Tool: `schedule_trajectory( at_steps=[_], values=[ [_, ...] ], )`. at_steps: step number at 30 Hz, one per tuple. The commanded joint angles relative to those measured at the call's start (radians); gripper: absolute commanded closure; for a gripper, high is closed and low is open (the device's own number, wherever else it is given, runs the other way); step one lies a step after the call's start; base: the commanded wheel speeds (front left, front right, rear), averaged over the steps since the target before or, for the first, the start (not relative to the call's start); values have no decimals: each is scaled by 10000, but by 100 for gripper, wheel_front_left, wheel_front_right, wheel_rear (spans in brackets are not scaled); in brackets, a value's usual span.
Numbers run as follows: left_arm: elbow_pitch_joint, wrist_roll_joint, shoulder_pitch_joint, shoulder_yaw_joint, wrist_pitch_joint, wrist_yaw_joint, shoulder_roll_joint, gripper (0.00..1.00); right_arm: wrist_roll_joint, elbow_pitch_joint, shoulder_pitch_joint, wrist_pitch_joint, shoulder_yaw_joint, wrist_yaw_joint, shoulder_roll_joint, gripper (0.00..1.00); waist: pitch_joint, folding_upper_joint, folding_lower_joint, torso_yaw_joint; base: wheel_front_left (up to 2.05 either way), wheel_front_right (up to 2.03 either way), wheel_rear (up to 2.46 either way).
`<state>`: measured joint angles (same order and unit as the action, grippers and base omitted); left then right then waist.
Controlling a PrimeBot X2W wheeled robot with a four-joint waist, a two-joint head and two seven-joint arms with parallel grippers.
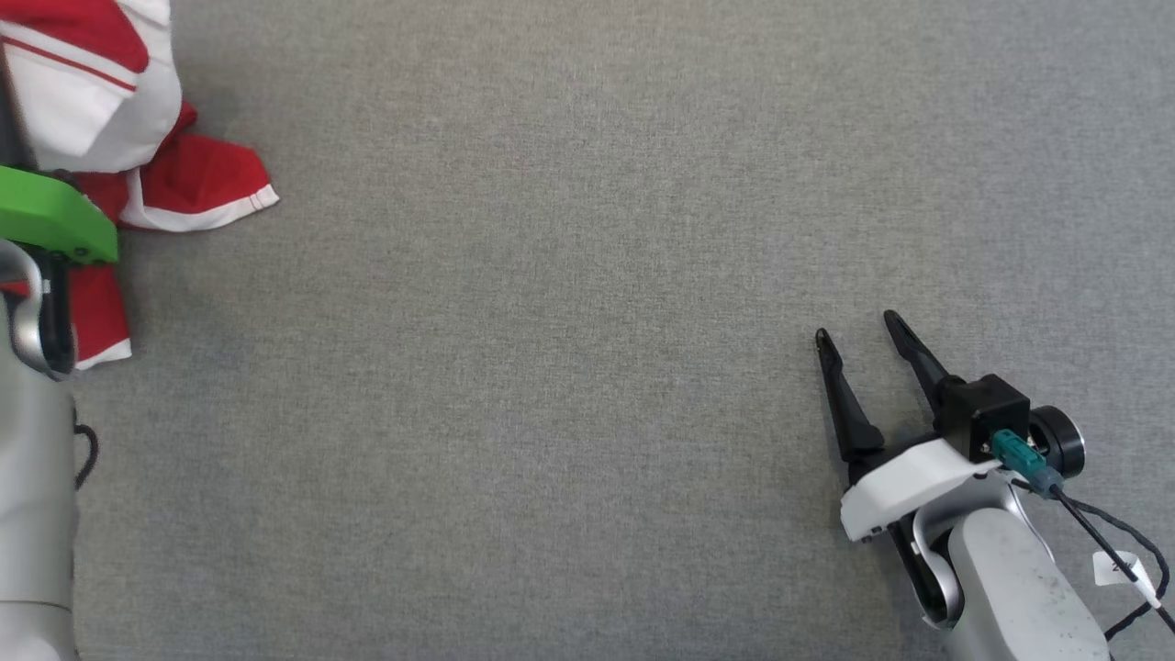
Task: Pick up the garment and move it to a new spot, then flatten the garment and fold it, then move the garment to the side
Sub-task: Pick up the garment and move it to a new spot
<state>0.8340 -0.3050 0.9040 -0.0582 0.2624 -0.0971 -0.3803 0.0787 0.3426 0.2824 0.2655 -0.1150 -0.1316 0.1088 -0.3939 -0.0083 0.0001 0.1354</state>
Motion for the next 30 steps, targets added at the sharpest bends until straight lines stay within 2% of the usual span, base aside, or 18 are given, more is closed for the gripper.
schedule_trajectory(
  at_steps=[1, 2, 6, 9, 12, 18, 24, 25, 26, 27, 30],
  values=[
    [-745, 132, -476, 34, 30, -87, 252, 100, 118, 88, -267, -18, -15, 17, -107, 0, 925, 83, -1, -137, 0, 0, 0],
    [-1520, 136, -880, 2, 31, -167, 585, 100, 181, 144, -435, -12, 3, 17, -214, 0, 1352, 83, -1, -237, 0, 0, 0],
    [-2743, -8, -1887, -404, 20, -271, 1479, 100, 273, 288, -804, -10, -76, 17, -391, 0, 2176, 83, -1, -604, 0, 0, 0],
    [-3425, -292, -2670, -902, 22, -337, 2295, 100, 377, 355, -1087, -10, -64, 17, -482, 0, 2639, 83, -1, -991, 0, 0, 0],
    [-3685, -593, -3400, -1643, 21, -335, 2856, 100, 457, 445, -1280, -10, -114, 17, -506, 0, 2907, 83, -1, -1432, 0, 0, 0],
    [-3893, -1229, -4398, -3006, 23, -339, 3242, 100, 585, 478, -1365, -10, -203, 15, -529, 0, 2948, 83, -1, -2550, 0, 0, 0],
    [-3848, -1579, -4897, -3960, 24, -338, 3274, 100, 697, 424, -1418, -9, -207, 15, -549, 0, 2859, 83, -1, -3142, 0, 0, 0],
    [-3864, -1521, -4939, -4044, 24, -330, 3272, 67, 716, 413, -1420, -9, -209, 15, -555, 0, 2845, 83, -1, -3196, 0, 0, 0],
    [-3901, -1531, -5043, -4112, 24, -329, 3273, 7, 724, 409, -1439, -9, -198, 15, -555, 0, 2843, 83, -1, -3231, 0, 0, 0],
    [-3882, -1498, -5144, -4126, 22, -329, 3273, 0, 727, 403, -1450, -9, -177, 15, -556, 0, 2837, 83, -1, -3248, 0, 0, 0],
    [-3929, -1303, -5394, -3941, 22, -324, 3273, 0, 695, 398, -1525, -9, -105, 15, -563, 0, 2935, 83, -1, -3204, 0, 0, 0]
  ],
)
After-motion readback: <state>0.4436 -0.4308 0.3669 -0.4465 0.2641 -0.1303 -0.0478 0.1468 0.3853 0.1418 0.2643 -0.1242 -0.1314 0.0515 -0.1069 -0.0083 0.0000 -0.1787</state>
